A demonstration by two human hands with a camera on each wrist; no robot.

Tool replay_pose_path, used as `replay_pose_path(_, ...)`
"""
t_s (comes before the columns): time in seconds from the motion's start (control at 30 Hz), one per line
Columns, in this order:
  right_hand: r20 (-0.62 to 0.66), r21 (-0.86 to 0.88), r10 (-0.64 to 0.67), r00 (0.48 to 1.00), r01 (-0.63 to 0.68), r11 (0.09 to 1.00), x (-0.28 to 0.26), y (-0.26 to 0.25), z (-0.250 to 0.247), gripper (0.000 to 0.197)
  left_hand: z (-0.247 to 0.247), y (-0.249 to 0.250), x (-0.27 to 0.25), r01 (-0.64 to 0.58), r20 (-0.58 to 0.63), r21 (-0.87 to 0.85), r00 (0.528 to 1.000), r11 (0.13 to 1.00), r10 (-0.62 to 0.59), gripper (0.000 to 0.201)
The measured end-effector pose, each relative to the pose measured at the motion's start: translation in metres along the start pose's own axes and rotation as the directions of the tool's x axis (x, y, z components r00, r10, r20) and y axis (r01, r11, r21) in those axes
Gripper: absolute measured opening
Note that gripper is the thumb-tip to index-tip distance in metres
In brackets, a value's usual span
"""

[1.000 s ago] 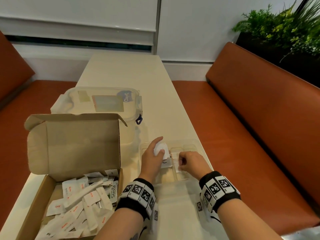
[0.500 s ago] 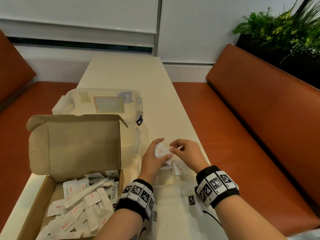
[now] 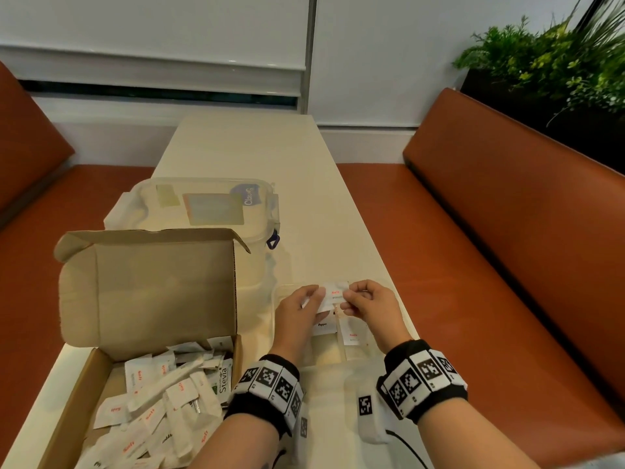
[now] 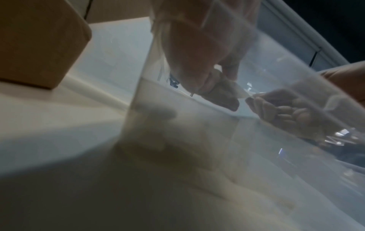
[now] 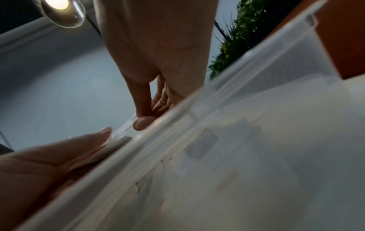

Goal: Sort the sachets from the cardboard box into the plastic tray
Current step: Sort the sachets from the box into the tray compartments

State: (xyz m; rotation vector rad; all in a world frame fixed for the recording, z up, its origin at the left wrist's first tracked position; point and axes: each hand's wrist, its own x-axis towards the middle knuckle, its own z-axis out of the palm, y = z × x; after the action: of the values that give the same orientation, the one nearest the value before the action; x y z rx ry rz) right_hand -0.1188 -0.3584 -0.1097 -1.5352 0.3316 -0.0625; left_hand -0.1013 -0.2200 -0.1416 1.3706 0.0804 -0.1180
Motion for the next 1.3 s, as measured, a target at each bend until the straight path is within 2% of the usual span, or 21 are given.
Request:
replay_pose_path(0.1,0.015,0.093,0.048,0.999,-0.050,0.994,-0.002,0.004,0.004,0.006,-0.002,-0.002,0.000,-0.045,-0.009,0.099,0.999,0.994,0.046,0.006)
replay_pose_path(0.17,0.045,0.083,0.074,0.996,-0.077,0.993,-0.004,0.006,0.006,0.006,-0.003,-0.001,0.000,-0.065,-0.038,0.125,0.997,0.990,0.070,0.007)
replay_pose_path(0.3,0.089,-0.160,0.064,0.994,-0.049,0.986,-0.004,0.003,0.007,0.009,-0.004,0.003,-0.002,-0.074,-0.104,0.108,0.991,0.991,0.085,0.012)
replay_pose_path(0.37,0.074,-0.322,-0.031,0.997,0.053,0.945,-0.003,0.000,0.006,0.016,-0.004,0.004,-0.003,-0.071,-0.092,0.134,0.992,0.988,0.084,0.010)
replay_pose_path(0.43,0.087,-0.431,-0.132,0.987,0.157,0.889,-0.003,-0.004,0.006,0.015,-0.003,0.006,-0.005,-0.065,-0.079,0.144,0.994,0.987,0.077,0.007)
replay_pose_path(0.53,0.122,-0.444,-0.154,0.980,0.193,0.875,-0.004,-0.006,0.008,0.007,-0.003,0.007,-0.005,-0.057,-0.083,0.145,0.994,0.988,0.070,0.005)
replay_pose_path(0.77,0.152,-0.435,-0.104,0.983,0.161,0.886,-0.003,-0.003,0.007,0.020,-0.004,0.006,-0.006,-0.049,-0.073,0.185,0.995,0.981,0.063,0.005)
replay_pose_path(0.9,0.175,-0.520,-0.099,0.980,0.178,0.835,0.001,-0.006,0.008,0.022,-0.002,0.007,-0.006,-0.037,-0.103,0.161,0.993,0.986,0.054,0.008)
replay_pose_path(0.97,0.213,-0.596,-0.080,0.974,0.195,0.779,0.004,-0.008,0.007,0.024,-0.003,0.007,-0.005,-0.067,-0.175,0.181,0.980,0.981,0.099,0.015)
replay_pose_path(1.03,0.303,-0.708,-0.044,0.952,0.256,0.658,0.004,-0.012,0.010,0.028,-0.004,0.006,-0.004,-0.107,-0.242,0.234,0.956,0.966,0.164,0.023)
replay_pose_path(1.07,0.338,-0.760,-0.015,0.941,0.282,0.586,0.006,-0.011,0.012,0.020,-0.004,0.006,-0.003,-0.128,-0.263,0.250,0.945,0.960,0.195,0.025)
replay_pose_path(1.1,0.371,-0.797,0.009,0.929,0.313,0.516,0.006,-0.013,0.016,0.008,-0.004,0.005,-0.003,-0.146,-0.278,0.265,0.935,0.953,0.220,0.026)
replay_pose_path(1.17,0.406,-0.847,0.053,0.912,0.354,0.398,0.008,-0.013,0.022,0.015,-0.003,0.004,-0.001,-0.163,-0.293,0.295,0.922,0.941,0.252,0.027)
replay_pose_path(1.3,0.446,-0.876,0.068,0.892,0.420,0.236,0.011,-0.011,0.030,0.019,-0.004,0.002,0.001,-0.165,-0.288,0.295,0.924,0.941,0.252,0.028)
